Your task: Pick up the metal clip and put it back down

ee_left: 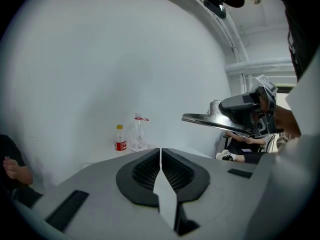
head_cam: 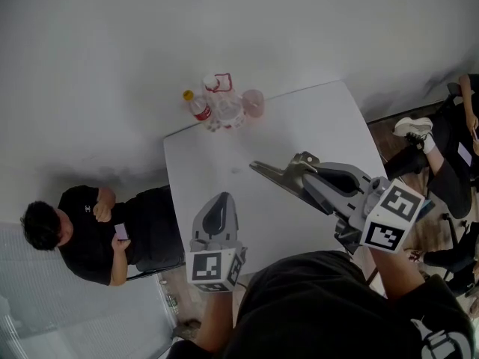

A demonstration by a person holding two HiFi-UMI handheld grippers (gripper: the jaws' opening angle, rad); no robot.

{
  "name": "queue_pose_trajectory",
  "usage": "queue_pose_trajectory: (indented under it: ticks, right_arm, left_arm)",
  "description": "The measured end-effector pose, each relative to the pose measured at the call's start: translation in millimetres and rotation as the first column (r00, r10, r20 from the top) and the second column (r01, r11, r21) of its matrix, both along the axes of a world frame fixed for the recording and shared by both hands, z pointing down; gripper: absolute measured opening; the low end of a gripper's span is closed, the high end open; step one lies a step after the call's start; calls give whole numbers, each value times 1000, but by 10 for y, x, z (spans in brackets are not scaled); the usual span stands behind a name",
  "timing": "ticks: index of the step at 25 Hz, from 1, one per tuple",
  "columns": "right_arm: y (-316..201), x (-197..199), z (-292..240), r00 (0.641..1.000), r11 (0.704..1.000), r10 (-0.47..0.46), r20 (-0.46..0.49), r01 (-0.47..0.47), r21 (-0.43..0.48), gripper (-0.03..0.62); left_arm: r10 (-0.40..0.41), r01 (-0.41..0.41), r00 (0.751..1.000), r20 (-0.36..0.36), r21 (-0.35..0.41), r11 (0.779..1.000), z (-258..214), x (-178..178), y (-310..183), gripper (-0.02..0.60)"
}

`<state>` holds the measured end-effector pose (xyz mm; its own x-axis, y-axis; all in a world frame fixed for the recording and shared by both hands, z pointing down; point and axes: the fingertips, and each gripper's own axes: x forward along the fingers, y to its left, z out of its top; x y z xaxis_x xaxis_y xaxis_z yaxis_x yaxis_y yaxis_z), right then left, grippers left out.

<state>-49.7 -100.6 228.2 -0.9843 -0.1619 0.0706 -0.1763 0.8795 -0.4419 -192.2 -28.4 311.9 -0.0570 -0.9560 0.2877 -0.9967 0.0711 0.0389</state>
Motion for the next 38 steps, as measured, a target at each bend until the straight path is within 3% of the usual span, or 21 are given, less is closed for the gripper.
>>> queue_pose_trajectory:
  ticks: [19, 34, 38]
  right_arm:
    - [43, -26, 248, 996, 995, -76, -37, 73, -68, 40]
    - [28, -327, 896, 987, 984, -124, -106, 108, -143, 40]
    - [21, -409, 1150, 979, 974, -142, -148, 112, -196, 40]
  left_arm:
    - [-32, 32, 999, -2, -58, 998, 112, 99, 69, 23]
    - [-47, 39, 997, -57, -147, 988, 802, -114, 62, 23]
    - [-63, 42, 993, -97, -202, 979, 1049, -163, 118, 23]
